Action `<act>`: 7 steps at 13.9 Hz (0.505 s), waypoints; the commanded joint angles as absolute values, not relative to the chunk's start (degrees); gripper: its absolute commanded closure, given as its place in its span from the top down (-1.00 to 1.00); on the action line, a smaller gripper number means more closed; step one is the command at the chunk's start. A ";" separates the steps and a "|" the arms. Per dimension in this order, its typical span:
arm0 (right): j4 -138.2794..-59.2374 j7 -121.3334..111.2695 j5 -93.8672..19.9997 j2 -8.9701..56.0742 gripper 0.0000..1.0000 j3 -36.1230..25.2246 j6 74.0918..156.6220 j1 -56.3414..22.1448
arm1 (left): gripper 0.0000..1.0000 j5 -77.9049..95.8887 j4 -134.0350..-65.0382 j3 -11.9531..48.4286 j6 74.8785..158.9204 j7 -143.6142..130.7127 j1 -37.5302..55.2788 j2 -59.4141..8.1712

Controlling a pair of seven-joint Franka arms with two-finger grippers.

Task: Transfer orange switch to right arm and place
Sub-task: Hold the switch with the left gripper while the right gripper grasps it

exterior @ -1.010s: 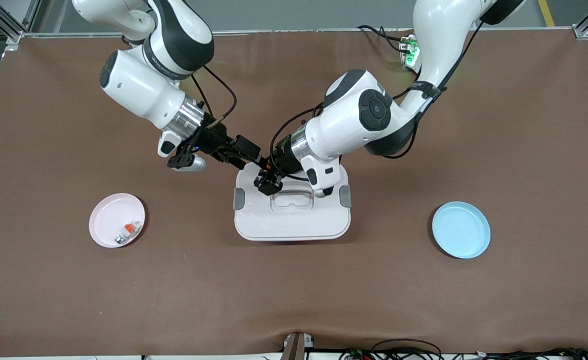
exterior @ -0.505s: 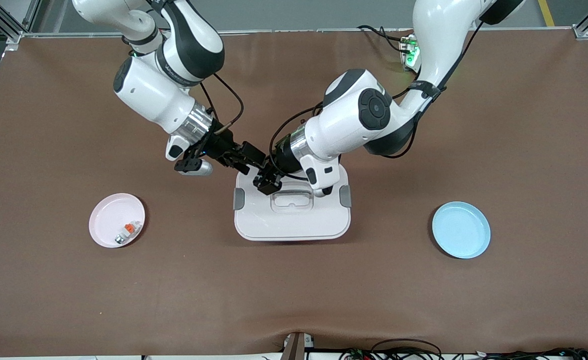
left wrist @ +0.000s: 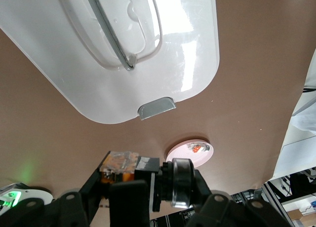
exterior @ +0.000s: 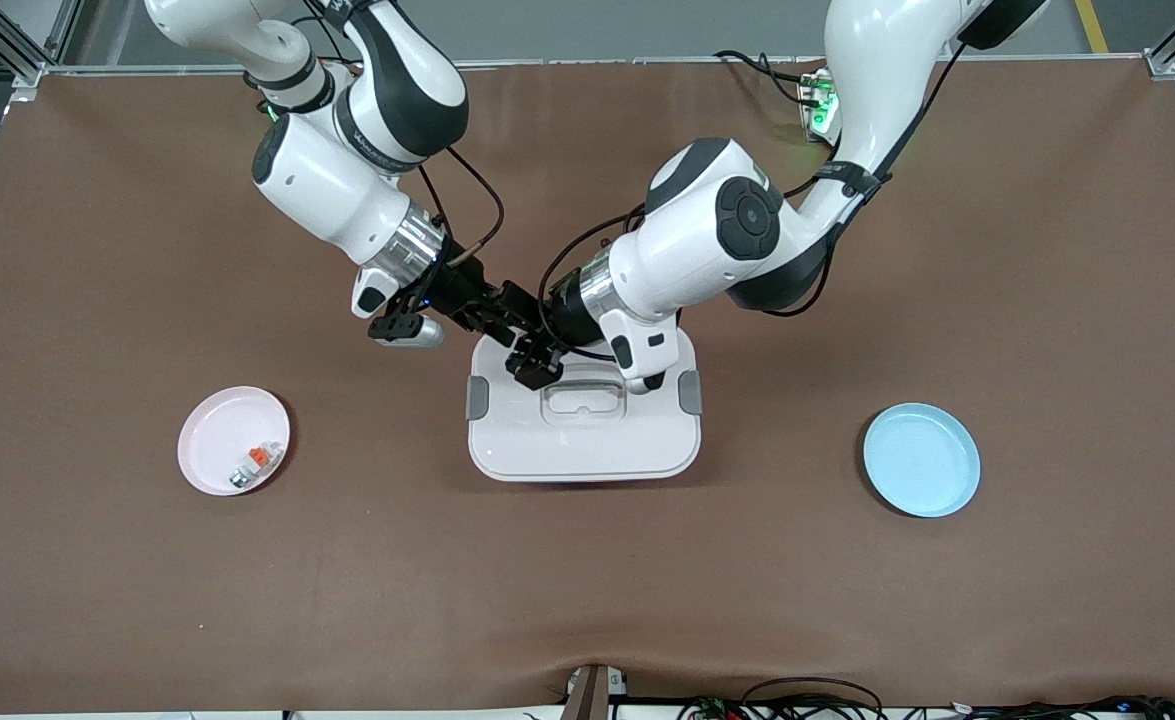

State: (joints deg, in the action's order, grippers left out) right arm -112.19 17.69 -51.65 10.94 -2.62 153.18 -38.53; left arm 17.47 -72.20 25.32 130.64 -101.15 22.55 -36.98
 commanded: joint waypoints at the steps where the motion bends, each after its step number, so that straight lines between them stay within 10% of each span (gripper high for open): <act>1: -111.62 17.93 -53.00 10.90 0.75 -2.99 153.02 -39.11 | -1.00 18.63 -70.93 24.96 130.96 -101.60 23.20 -37.62; 7: -110.83 18.37 -53.00 10.99 -1.00 -2.99 152.84 -39.11 | -1.00 18.63 -70.93 25.05 130.96 -101.60 23.20 -37.53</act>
State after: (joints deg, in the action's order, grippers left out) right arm -111.47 17.72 -51.76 10.94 -2.60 153.07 -38.58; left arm 17.47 -72.19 25.32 130.65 -101.15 22.59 -37.09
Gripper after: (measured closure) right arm 0.507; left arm 0.264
